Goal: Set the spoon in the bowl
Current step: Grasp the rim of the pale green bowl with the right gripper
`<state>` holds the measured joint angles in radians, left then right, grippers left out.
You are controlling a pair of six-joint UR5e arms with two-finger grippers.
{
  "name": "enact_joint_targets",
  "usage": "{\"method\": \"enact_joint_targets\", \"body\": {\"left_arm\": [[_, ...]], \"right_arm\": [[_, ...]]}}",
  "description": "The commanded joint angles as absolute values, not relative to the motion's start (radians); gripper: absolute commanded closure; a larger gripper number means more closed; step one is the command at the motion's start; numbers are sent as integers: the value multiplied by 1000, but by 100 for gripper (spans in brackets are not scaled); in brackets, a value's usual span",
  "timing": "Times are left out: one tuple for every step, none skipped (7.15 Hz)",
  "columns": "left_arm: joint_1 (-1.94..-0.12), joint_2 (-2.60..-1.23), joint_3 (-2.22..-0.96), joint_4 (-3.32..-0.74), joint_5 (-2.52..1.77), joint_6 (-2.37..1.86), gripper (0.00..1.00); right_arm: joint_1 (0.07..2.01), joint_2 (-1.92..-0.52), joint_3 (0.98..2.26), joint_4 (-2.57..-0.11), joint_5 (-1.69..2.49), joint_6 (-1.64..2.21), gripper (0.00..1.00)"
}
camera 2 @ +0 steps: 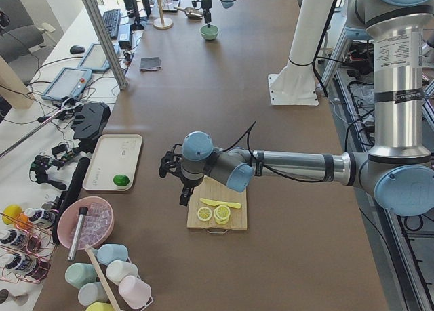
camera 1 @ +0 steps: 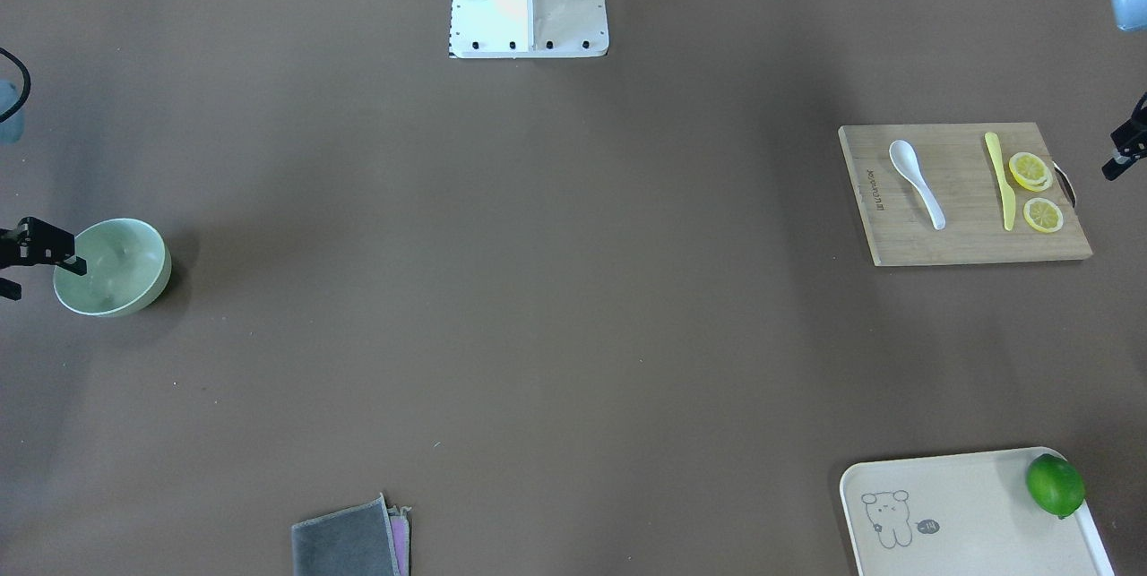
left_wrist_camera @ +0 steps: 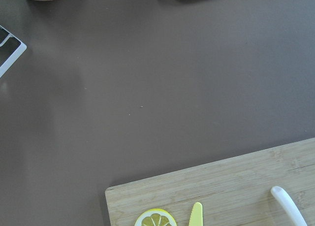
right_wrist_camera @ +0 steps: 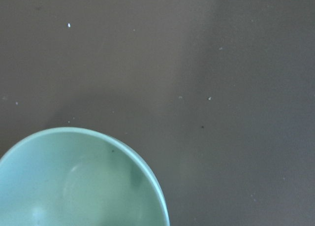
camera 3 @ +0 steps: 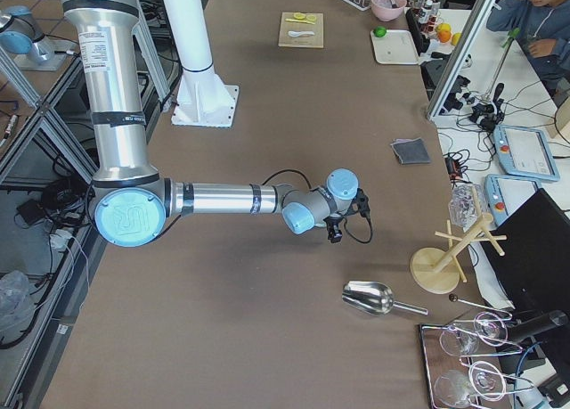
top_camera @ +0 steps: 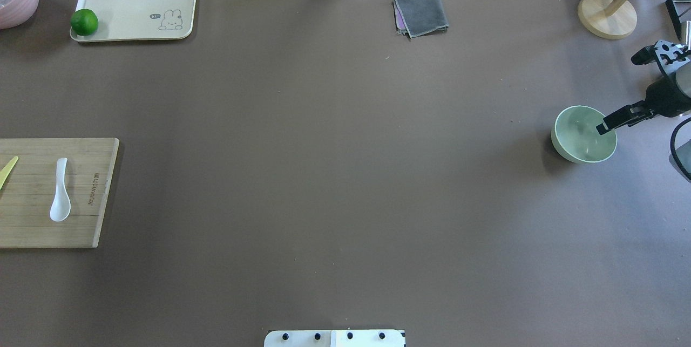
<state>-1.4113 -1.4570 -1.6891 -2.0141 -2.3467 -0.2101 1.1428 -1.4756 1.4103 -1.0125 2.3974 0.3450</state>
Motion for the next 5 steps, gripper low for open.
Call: {"method": "enact_joint_targets", "body": {"left_arm": [[-1411, -1457, -1687, -2014, -2347, -210, 2], [-1411, -1456, -1689, -2014, -2347, -210, 2], [-1411, -1454, -1687, -2014, -2345, -209, 2], [-1411, -1457, -1686, -2011, -2345, -209, 2], [-1390, -1457, -1681, -2016, -2344, -236, 2]], "right_arm": [[1131, -1474, 1399, -1012, 2399, 345, 98], [1129, -1474, 1402, -1012, 2405, 345, 100], [1127, -1470, 1419, -1012, 2408, 357, 100], [1126, -1451, 1458, -1012, 2413, 439, 100], [1100, -1437, 1530, -1012, 2414, 592, 100]]}}
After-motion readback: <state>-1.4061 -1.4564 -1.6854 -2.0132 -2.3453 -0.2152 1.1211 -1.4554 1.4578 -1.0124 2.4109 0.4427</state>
